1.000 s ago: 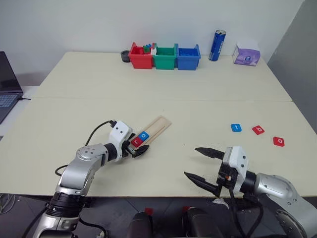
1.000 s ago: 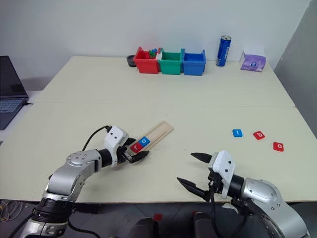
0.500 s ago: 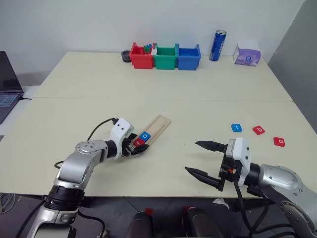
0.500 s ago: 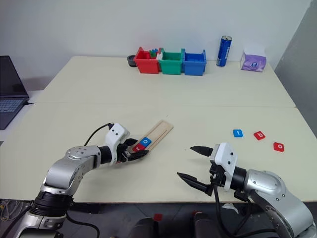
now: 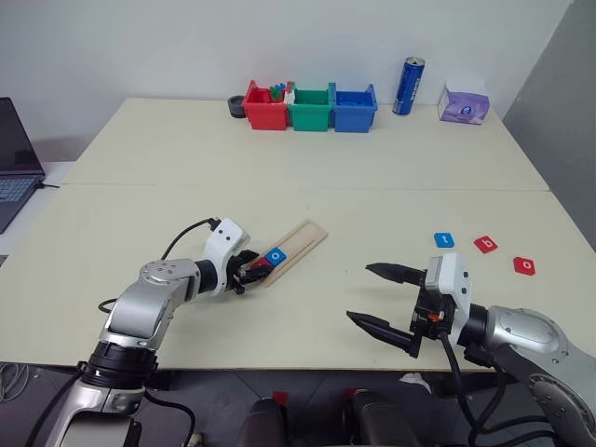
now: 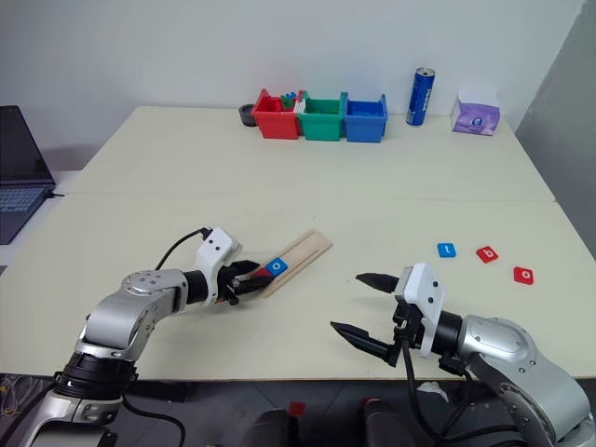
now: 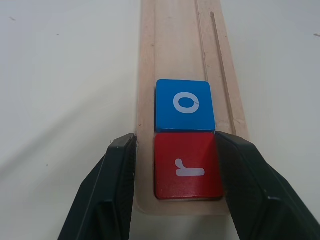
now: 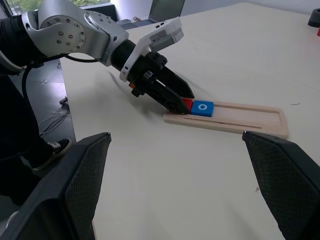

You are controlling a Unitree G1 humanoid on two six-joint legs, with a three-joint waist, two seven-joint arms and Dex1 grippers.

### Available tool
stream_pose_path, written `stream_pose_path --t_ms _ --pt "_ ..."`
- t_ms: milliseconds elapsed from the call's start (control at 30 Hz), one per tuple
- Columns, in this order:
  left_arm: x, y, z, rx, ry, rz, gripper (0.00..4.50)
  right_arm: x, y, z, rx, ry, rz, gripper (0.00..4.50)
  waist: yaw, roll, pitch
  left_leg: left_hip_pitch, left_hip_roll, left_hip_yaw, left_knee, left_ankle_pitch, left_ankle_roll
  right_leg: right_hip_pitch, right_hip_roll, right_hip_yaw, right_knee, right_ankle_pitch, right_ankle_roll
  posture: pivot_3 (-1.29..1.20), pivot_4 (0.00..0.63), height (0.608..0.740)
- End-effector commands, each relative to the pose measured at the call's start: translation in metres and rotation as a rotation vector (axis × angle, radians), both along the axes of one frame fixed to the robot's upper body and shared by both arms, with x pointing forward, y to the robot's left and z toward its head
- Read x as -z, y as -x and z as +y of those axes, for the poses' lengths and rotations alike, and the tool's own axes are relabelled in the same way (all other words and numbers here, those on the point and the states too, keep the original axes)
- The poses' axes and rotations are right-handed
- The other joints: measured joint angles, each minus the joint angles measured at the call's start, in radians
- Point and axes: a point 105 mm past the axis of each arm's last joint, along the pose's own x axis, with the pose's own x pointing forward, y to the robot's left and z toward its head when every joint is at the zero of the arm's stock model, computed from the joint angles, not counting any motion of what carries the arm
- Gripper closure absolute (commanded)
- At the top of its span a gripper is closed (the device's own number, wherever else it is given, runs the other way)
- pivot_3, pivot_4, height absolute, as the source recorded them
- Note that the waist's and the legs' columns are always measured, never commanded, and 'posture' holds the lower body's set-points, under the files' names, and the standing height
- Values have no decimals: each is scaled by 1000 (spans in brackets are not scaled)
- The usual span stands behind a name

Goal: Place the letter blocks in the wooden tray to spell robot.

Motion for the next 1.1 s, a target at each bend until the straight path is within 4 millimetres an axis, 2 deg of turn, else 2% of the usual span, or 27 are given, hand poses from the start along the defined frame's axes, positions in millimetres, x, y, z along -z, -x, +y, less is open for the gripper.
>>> stream_pose_path --t_ms 33,233,433,567,667,867,967,1100 --pt "15 11 0 34 -13 62 1725 -14 4 5 -21 -17 -56 0 -1 0 0 0 0 0 0 0 0 0 0 0 0 0 0 0 150 740" --pt "19 12 4 31 -36 55 27 -15 4 7 -28 -21 -55 0 -1 0 0 -1 0 0 0 0 0 0 0 0 -1 0 0 0 150 740" --pt "17 13 4 21 -24 34 27 -16 3 9 -38 -25 -51 0 -1 0 0 -1 0 0 0 0 0 0 0 0 -1 0 0 0 150 740" --pt "7 17 -4 27 69 38 27 -15 3 9 -43 -26 -49 0 -1 0 0 -1 0 0 0 0 0 0 0 0 -1 0 0 0 150 740" --pt "1 13 -1 -6 81 -21 27 -15 3 9 -43 -27 -47 0 -1 0 0 -1 0 0 0 0 0 0 0 0 -1 0 0 0 150 740" --pt "0 10 4 -55 99 -77 27 -13 5 9 -43 -30 -40 0 -1 0 0 -1 0 0 0 0 0 0 0 0 -1 0 -1 0 150 740" --pt "-5 13 -1 -38 148 -88 27 -13 5 9 -44 -29 -40 0 -1 0 0 -1 0 0 0 0 0 0 0 0 -1 0 -1 0 150 740" --pt "0 20 -6 -1 131 -63 27 -14 5 9 -47 -27 -44 0 -1 0 0 -1 0 0 0 0 0 0 0 0 -1 0 -1 0 150 740"
